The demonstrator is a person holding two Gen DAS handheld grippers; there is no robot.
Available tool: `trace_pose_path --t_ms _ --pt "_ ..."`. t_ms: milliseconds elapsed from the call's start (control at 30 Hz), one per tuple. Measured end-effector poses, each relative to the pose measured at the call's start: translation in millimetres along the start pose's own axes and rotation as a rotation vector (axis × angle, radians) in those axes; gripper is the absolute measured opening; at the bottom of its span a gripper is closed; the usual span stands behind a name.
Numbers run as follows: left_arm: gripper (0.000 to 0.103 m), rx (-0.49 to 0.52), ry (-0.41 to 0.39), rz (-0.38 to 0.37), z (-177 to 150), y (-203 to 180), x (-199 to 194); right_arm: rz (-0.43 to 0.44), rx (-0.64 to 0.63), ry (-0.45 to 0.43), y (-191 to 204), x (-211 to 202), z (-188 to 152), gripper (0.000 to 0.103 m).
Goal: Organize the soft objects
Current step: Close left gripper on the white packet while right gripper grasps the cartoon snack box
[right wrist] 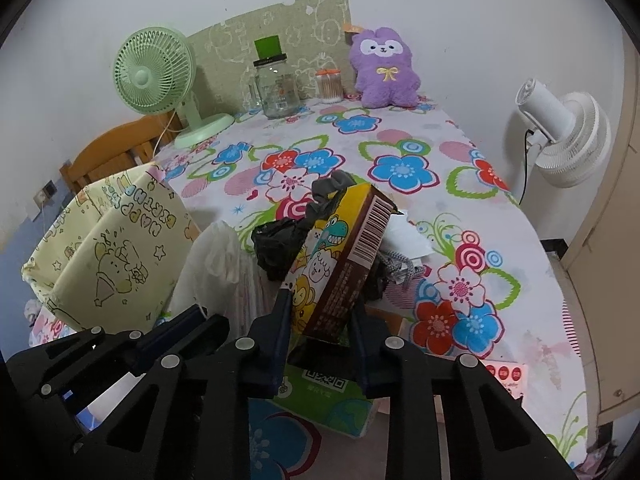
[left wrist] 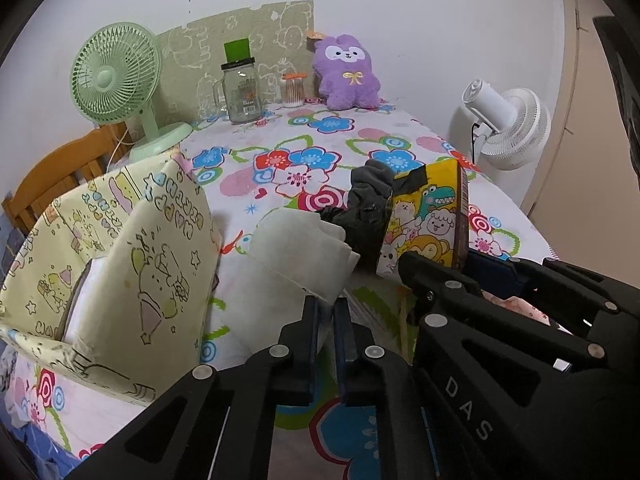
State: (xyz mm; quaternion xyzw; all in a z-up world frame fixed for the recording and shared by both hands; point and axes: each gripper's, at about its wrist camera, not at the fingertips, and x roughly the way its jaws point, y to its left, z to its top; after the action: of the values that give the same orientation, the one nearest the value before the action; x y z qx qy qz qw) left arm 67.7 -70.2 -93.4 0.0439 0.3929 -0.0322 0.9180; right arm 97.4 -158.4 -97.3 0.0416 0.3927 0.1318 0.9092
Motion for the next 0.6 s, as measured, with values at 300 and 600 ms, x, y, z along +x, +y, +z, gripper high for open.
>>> trace_pose_path --t_ms 300,600 --pt "0.003 -0.001 -0.034 -0.011 9 2 -17 -0.012 -0.008 -0.039 3 -21 9 0.027" --pt "0.002 -0.002 -0.070 -0.018 18 6 -36 -0.024 -0.015 -0.075 10 -41 18 0.026"
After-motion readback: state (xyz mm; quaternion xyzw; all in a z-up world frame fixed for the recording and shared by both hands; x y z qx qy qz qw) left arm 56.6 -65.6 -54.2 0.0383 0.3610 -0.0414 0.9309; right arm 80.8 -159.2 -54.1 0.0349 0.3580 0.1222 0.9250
